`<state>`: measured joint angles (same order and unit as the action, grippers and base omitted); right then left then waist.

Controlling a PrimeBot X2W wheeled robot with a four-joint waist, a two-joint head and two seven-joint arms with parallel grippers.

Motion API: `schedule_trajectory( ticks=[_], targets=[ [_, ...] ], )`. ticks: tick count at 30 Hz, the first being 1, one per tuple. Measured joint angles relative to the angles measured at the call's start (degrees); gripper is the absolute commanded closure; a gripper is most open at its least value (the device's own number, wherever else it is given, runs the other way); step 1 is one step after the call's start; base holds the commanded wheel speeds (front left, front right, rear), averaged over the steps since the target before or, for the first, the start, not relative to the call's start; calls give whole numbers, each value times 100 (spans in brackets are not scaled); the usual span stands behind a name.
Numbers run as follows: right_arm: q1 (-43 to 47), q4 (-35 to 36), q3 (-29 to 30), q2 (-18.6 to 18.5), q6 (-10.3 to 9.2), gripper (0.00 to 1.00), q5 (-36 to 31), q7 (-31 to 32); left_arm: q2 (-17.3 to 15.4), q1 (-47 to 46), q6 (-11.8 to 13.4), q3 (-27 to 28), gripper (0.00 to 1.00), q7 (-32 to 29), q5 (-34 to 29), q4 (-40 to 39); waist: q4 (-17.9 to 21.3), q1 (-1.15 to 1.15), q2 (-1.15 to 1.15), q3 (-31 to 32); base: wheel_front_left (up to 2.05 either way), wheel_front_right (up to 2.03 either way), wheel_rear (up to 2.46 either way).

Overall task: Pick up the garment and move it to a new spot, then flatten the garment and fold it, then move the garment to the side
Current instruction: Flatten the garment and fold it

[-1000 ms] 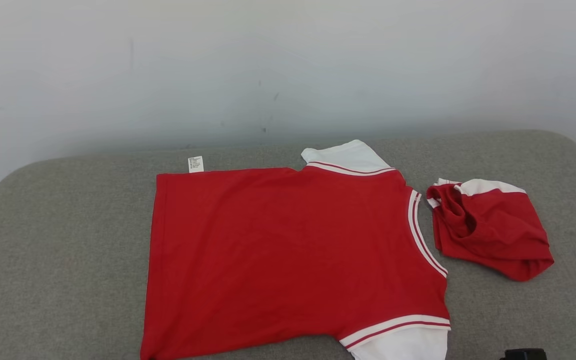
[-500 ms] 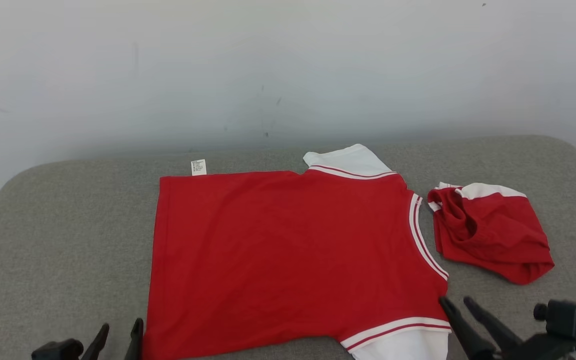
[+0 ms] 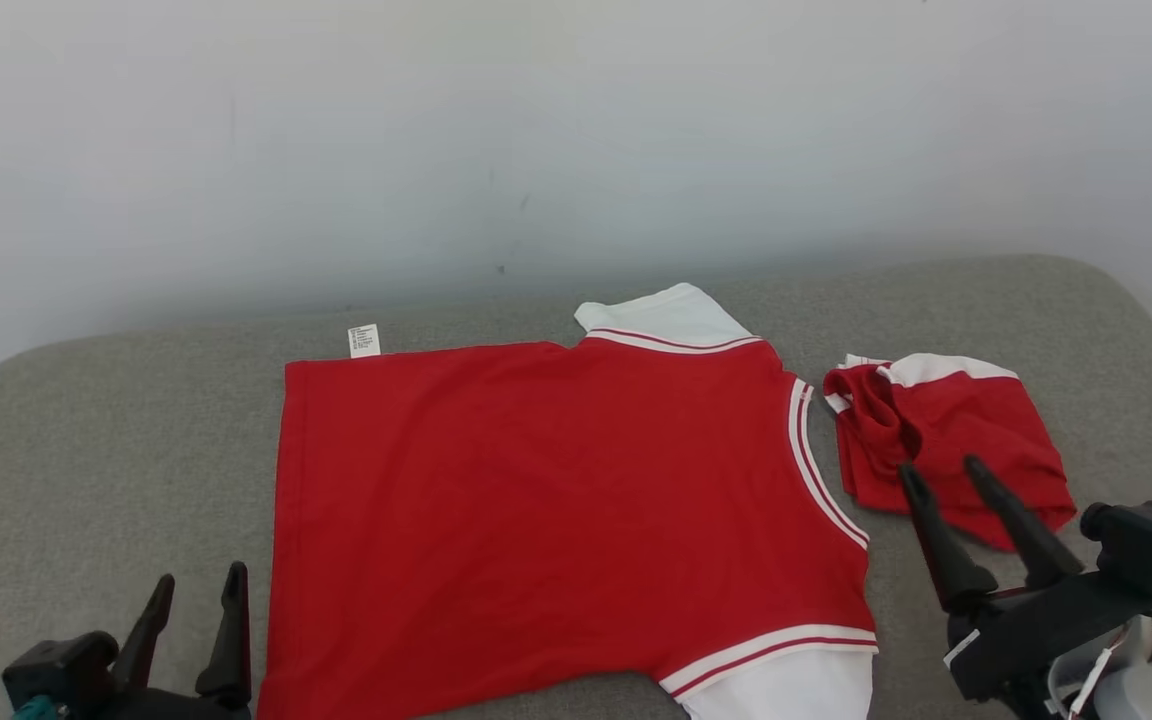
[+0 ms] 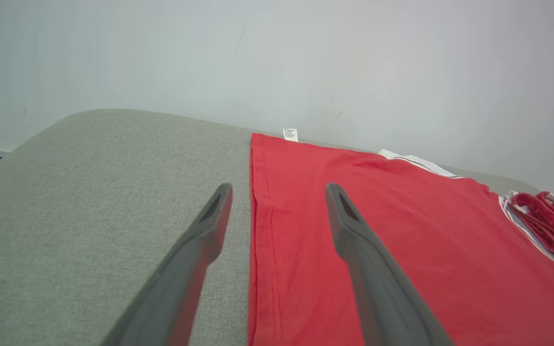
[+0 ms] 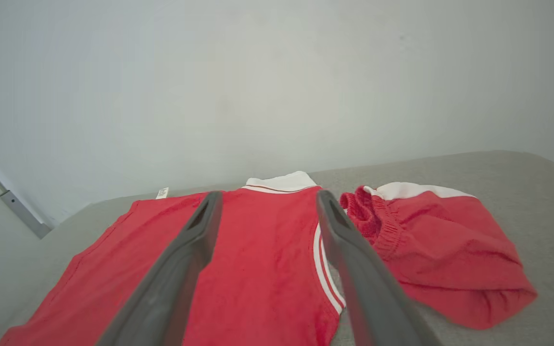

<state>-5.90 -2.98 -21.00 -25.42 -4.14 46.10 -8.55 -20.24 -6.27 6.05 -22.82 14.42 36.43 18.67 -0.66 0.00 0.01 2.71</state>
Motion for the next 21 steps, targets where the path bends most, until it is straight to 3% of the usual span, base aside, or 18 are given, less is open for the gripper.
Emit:
schedule_trajectory(
  ticks=[7, 16, 21],
  targets=[
    [-73, 0, 267, -12, -192, 0, -485, -416, -56, 300, 74, 432, 0, 1, -91, -388, 107, 0, 0, -11, 0, 0, 0],
    [-52, -143, 214, 344, -248, 0, -801, -516, 344, 637, 105, 766, 0, 1, -272, -570, 294, 0, 0, -68, 0, 0, 0],
    [-45, -264, 199, 354, -268, 0, -1107, -559, 448, 635, 107, 829, 0, 1, -396, -591, 361, 0, 0, -108, 0, 0, 0]
  ],
)
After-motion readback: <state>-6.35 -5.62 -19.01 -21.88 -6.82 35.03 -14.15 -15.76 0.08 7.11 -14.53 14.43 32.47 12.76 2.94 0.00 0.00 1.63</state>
